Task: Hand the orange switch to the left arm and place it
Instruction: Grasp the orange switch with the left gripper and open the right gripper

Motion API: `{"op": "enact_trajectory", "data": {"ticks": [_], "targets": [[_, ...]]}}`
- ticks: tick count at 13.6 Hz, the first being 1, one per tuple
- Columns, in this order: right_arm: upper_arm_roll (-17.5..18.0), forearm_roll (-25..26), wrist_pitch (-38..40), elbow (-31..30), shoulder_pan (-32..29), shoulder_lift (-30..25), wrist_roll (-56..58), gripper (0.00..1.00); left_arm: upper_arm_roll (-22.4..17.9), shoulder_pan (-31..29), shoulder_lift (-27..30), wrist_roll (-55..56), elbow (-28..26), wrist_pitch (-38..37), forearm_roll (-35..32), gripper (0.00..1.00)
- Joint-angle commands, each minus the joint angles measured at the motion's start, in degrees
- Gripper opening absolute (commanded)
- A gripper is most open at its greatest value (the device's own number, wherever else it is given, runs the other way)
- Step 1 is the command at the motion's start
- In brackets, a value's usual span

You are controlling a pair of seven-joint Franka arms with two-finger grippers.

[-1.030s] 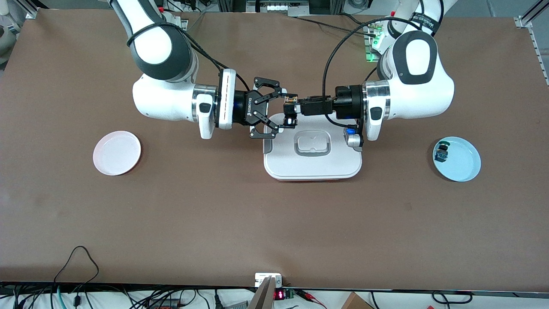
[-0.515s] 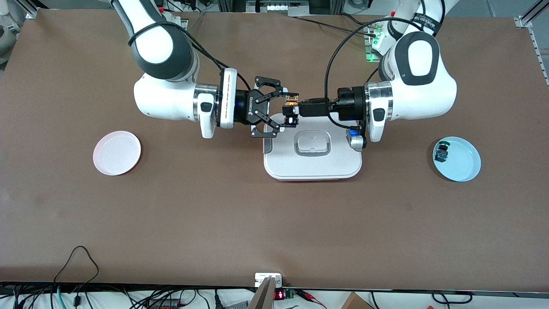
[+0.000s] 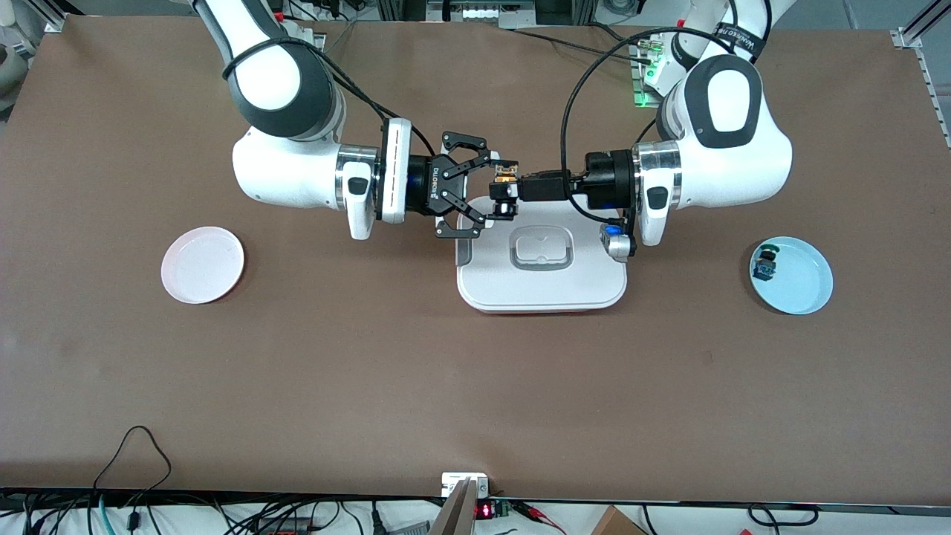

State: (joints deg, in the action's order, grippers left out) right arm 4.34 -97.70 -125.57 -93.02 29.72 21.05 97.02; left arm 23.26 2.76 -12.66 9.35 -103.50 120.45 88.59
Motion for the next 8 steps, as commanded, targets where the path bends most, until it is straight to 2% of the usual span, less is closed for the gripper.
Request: {"op": "enact_trajectory", "data": {"ticks": [1,4,8], "targets": [[0.0,-2.0,-0.6,-0.8,0.8,-1.0,0.0,1.0,0.1,-1.0,1.2,-0.4,-1.0,-0.2,0.7,0.0],[-0.1,-2.4,-0.6,-2.0,0.4,-1.4,0.1,1.0,0.1,-1.1,1.2,-0.3,-1.0,-0.2,0.7,0.0],[-0.2,-2.2,0.4,-6.0,-3.7,-3.2,0.5,1.0,-0.1,-3.0,1.2,-0.2,-1.2,-2.7,0.0,0.0]]}}
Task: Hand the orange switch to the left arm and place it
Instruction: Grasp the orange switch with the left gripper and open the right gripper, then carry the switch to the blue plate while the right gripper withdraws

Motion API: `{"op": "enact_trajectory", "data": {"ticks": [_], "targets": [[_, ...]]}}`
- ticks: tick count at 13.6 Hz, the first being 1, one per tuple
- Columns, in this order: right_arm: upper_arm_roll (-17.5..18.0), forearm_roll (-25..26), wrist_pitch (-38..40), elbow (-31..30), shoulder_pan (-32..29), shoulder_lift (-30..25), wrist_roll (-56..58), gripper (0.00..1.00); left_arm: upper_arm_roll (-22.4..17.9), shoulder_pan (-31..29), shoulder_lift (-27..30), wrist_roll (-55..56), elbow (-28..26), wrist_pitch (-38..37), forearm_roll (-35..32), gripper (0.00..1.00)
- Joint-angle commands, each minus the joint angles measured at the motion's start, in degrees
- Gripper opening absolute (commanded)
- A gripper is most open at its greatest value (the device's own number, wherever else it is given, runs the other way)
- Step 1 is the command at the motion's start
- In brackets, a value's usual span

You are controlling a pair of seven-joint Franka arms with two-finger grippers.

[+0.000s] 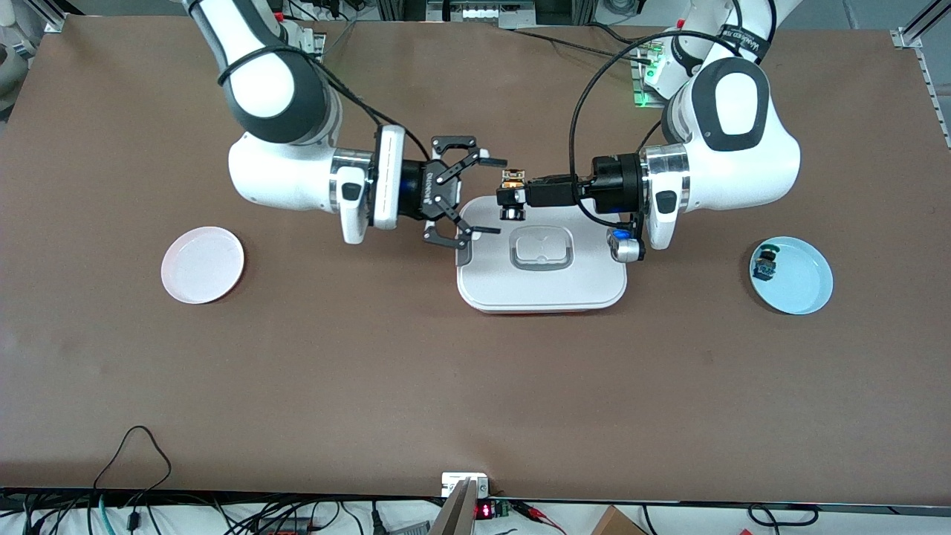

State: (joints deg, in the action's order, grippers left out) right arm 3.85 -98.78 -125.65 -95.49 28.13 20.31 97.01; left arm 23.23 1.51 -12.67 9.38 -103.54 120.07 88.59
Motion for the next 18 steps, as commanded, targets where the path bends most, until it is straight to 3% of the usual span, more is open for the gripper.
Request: {"op": "enact_trajectory", "data": {"ticks": [1,7,9,13,15,18], "targets": [[0.3,-1.1,1.4,-4.5,-3.0,-2.8,0.6,1.0,0.1,-3.1,1.2,-0.2,-1.3,-4.2,-2.3,0.0],[-2.2,0.5,11.6,-8.8,-8.6,-4.3,0.5,1.0,0.0,-14.1,0.6,-0.2,-1.2,-19.4,-16.8,0.0],[-7.1,4.7,18.7,-9.2,-8.8,-4.7,-0.1,1.0,0.1,-18.6,0.6,-0.5,-1.1,-25.3,-26.1,0.0],[-15.2,19.4,32.0,-9.1,-10.2,-5.0,-9.1,1.0,0.0,-26.4,-1.7,-9.2,-1.2,-30.4,-47.2,0.0],[-15.5,25.5,33.4,-8.7,-11.1,-6.4,-19.6,1.0,-0.2,-28.9,-4.7,-14.0,-1.1,-30.0,-56.5,0.0],[-15.5,30.3,33.3,-8.3,-10.9,-8.1,-36.1,1.0,-0.6,-32.6,-7.5,-20.3,-0.4,-28.7,-68.6,0.0]]}}
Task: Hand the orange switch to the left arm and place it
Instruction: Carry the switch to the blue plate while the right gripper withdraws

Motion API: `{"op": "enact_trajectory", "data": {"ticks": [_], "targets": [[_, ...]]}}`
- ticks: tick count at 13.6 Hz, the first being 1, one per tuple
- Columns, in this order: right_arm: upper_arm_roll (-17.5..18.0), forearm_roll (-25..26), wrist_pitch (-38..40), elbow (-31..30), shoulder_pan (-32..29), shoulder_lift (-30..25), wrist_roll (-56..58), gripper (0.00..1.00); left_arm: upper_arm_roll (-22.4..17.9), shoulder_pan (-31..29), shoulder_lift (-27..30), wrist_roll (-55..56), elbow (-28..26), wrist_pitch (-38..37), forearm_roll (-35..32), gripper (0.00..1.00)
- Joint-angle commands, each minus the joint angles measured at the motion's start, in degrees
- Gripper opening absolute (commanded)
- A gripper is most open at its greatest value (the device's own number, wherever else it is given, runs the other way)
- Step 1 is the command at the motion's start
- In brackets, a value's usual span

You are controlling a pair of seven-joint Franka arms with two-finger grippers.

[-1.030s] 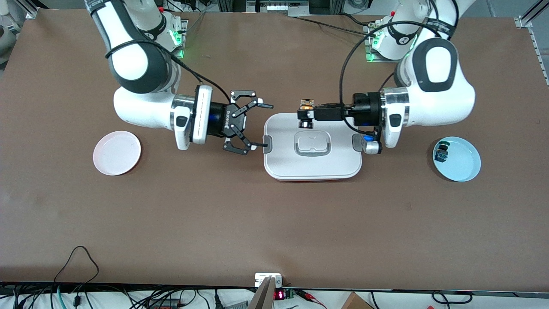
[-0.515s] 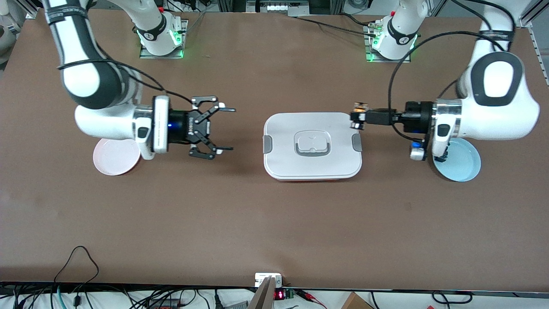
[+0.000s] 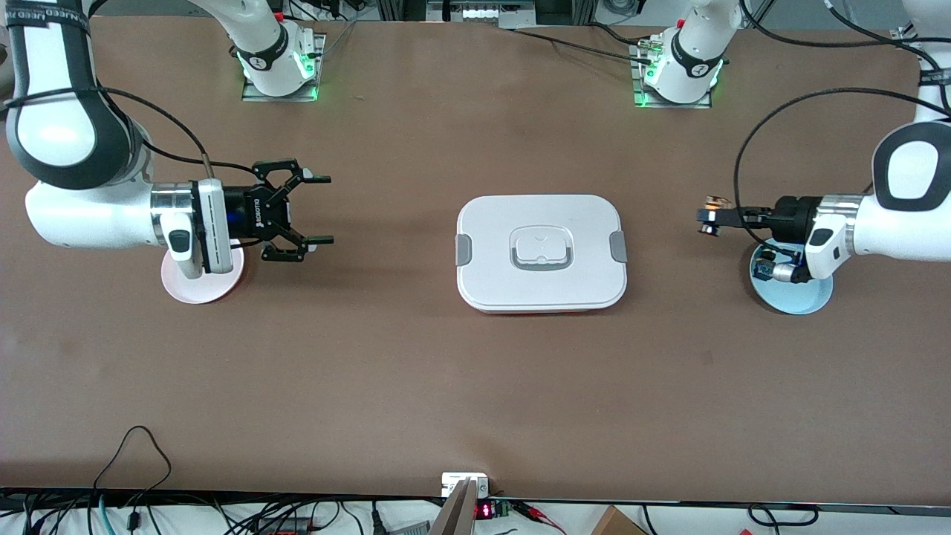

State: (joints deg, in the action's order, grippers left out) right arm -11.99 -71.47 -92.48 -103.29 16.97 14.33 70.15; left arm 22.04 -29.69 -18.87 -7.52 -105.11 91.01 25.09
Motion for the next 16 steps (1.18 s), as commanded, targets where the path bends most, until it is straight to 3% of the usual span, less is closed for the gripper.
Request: {"op": "enact_trajectory", "data": {"ticks": [1,4,7,11,16], "targets": [[0.3,4.4,0.0,-0.4,0.4,-2.3,-14.5,1.0,0.5,-1.7,-1.3,-4.9,1.0,1.7,-9.8,0.0],[0.3,10.1,-0.3,-0.2,0.3,-2.5,-25.3,1.0,0.5,-3.9,-3.5,-7.8,1.0,5.0,-23.3,0.0],[0.3,23.0,-1.4,2.8,0.2,-2.0,-37.7,1.0,0.5,-5.7,-8.3,-6.9,1.0,11.3,-35.0,0.0],[0.4,39.3,-0.3,5.3,0.3,-3.0,-53.0,1.0,-2.4,-7.2,-15.0,-5.6,2.2,20.2,-42.8,0.0],[0.6,56.1,4.1,7.7,0.4,-3.6,-66.0,1.0,-2.5,-6.5,-20.1,-3.4,8.9,20.9,-49.2,0.0]]}}
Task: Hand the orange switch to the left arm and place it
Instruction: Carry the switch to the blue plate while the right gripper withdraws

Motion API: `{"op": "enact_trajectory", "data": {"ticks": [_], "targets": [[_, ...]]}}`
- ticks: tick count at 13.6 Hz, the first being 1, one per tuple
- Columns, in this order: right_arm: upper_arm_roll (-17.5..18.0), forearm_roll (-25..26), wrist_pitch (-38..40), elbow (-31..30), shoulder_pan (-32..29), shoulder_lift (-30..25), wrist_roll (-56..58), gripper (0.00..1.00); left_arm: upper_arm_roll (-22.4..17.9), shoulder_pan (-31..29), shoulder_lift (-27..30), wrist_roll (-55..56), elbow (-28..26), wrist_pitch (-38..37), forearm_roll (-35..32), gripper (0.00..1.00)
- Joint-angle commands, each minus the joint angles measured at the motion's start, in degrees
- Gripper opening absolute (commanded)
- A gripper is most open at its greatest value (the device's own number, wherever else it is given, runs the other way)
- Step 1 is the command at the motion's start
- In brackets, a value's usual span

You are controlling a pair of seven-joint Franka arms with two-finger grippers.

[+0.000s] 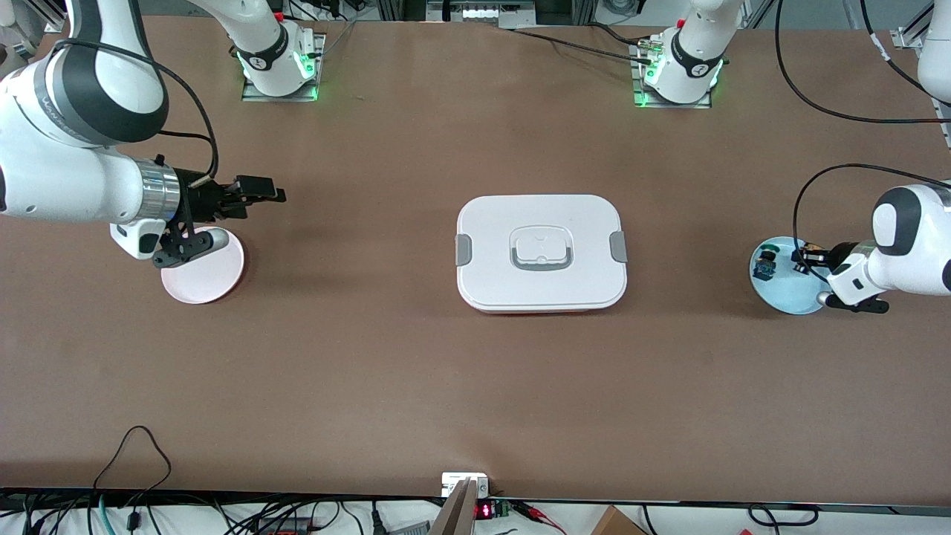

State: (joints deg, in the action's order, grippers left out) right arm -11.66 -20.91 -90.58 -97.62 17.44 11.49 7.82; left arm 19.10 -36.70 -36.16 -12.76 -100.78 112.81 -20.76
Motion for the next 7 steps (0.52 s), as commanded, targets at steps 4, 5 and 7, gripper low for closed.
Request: {"op": "enact_trajectory", "data": {"ticks": [4,5,7], "targets": [[0.5,20.3,6.1,7.1,-2.4,-0.4,-2.4,1.0,0.3,1.8,-3.9,6.4,4.9,-0.3,-6.4,0.0],[0.6,20.3,5.9,8.5,-4.8,0.0,-0.6,1.0,0.3,1.8,-4.0,7.8,4.8,-0.3,-6.5,0.0],[0.7,19.7,4.6,9.9,-8.8,0.6,7.4,1.0,0.3,1.8,-4.2,8.2,4.7,-0.3,-6.4,0.0]]}}
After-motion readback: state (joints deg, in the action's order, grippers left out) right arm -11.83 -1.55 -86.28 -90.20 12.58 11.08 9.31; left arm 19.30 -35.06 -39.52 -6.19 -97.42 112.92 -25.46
